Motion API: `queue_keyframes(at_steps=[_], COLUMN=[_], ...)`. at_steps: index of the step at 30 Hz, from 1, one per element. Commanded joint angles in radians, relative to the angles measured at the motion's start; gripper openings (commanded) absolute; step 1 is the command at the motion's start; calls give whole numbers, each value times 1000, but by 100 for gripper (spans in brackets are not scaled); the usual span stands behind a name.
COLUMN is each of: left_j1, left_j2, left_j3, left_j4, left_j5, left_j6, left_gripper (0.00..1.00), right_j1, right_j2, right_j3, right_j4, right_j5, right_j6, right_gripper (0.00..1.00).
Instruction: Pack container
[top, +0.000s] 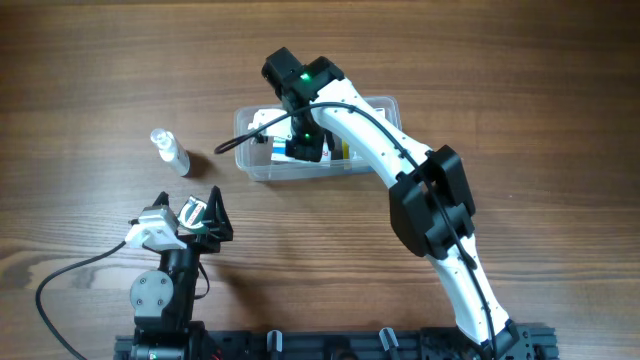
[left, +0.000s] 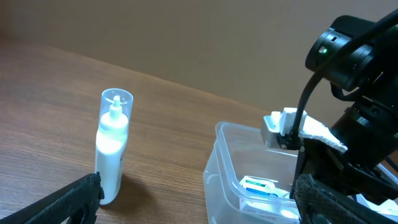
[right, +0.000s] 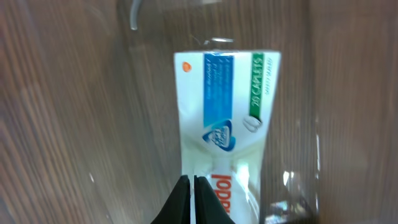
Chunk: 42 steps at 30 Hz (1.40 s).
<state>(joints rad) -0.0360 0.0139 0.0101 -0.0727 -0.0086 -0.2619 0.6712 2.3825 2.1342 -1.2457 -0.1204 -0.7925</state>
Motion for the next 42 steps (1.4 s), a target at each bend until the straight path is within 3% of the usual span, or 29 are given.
queue_keyframes(at_steps=[1,42], left_j1=[10,10], left_j2=[-5,-5], left_j3=[-5,-5], left_j4=[-2,-2], left_j5=[12,12], left_j6=[-8,-8], left_gripper=[100,100], right_j1=[0,-74], right_j2=[48,82], right_j3=[-3,-3], right_j4=[-4,0], right_j5=[-57,11], right_j6=[-47,-71], right_gripper=[4,4])
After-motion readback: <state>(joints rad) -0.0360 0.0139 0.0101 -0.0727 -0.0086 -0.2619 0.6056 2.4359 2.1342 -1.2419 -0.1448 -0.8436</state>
